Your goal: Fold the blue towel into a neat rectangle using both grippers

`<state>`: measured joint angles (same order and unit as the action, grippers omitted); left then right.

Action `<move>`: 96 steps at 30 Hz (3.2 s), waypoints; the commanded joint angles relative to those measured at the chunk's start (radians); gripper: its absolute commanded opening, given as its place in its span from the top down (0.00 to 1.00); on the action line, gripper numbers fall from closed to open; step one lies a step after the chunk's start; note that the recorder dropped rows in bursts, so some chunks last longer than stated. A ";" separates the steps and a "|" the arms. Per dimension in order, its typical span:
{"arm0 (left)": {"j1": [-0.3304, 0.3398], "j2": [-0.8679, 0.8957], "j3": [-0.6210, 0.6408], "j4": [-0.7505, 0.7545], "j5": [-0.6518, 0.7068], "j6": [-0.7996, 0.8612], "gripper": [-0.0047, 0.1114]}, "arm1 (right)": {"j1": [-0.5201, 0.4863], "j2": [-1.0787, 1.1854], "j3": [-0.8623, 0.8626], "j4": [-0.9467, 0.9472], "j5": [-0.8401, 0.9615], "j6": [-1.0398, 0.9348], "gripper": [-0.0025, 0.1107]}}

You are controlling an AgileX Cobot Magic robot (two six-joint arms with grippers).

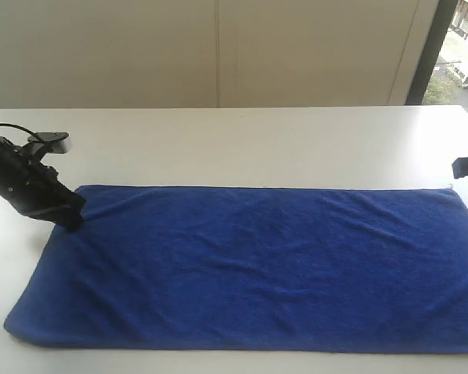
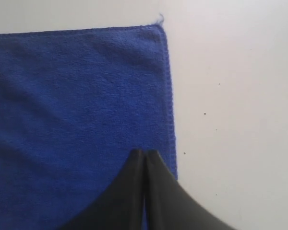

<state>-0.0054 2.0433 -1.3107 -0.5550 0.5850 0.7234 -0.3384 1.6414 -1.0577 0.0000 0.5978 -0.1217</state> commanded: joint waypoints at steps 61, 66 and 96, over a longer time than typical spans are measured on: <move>0.002 -0.787 0.006 0.175 0.115 -0.144 0.96 | 0.079 0.650 -0.561 0.210 0.004 -0.208 0.98; 0.002 -0.787 0.006 0.175 0.113 -0.144 0.96 | 0.079 0.654 -0.593 0.227 0.013 -0.207 0.98; 0.002 -0.787 0.066 0.142 0.121 -0.137 0.96 | 0.000 0.456 -0.472 0.221 0.382 -0.322 0.48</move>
<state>-0.0036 1.2686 -1.2618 -0.3942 0.7086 0.5804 -0.3374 2.1025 -1.5545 0.2252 1.0149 -0.4293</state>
